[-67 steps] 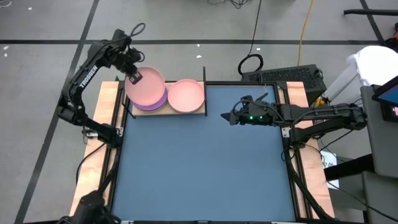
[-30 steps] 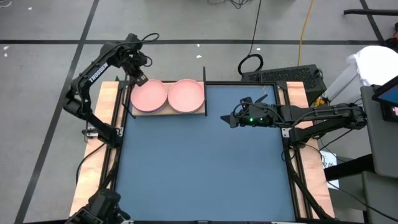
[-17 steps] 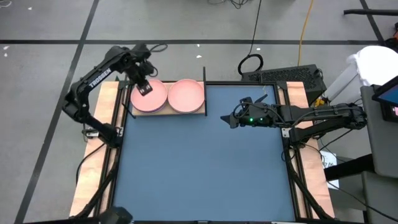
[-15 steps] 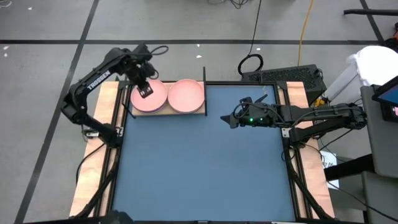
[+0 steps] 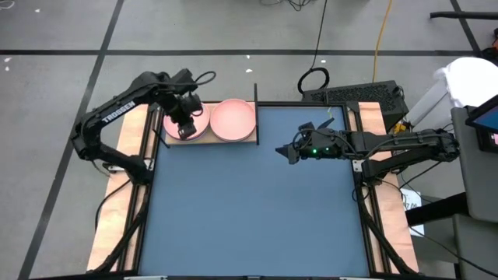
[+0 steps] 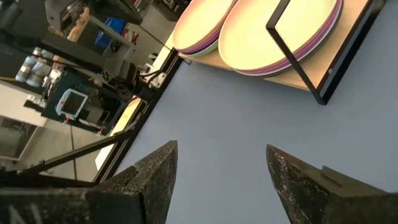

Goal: Place and stack plates onto a shelf
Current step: Stack the light orange plate on top of the violet plate on the shelf, then return to Home Position

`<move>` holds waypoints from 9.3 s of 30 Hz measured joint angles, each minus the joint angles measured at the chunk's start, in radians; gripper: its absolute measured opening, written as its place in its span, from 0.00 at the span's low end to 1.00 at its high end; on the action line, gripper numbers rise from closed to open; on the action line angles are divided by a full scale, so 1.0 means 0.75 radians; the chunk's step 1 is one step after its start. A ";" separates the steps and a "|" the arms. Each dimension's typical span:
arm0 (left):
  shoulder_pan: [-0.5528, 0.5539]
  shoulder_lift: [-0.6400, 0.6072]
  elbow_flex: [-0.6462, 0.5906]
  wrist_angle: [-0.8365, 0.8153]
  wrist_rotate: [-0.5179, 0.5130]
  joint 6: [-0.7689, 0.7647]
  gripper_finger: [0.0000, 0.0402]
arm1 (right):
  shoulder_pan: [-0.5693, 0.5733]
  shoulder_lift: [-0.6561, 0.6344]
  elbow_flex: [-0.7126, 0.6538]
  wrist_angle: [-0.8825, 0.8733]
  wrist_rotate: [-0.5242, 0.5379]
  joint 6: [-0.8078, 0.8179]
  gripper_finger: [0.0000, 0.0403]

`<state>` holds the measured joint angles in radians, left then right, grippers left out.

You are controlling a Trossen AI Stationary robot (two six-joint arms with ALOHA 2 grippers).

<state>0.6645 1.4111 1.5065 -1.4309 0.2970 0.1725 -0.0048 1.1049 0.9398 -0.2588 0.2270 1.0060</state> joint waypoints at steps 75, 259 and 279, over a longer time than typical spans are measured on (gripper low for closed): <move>-0.320 -0.462 -0.733 0.676 -0.246 -0.352 0.01 | -0.004 0.000 0.000 0.166 -0.062 -1.033 0.42; -1.023 -1.873 -1.997 2.011 -0.574 -0.171 0.01 | 0.008 -1.458 -1.233 0.460 -0.443 -1.296 0.00; -1.023 -1.873 -1.996 2.013 -0.574 -0.171 0.01 | 0.008 -1.458 -1.232 0.460 -0.443 -1.297 0.00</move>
<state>-0.1024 0.0063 0.0097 0.0786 -0.1333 0.0445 0.0010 0.0116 0.0154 0.0860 -0.1051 0.0336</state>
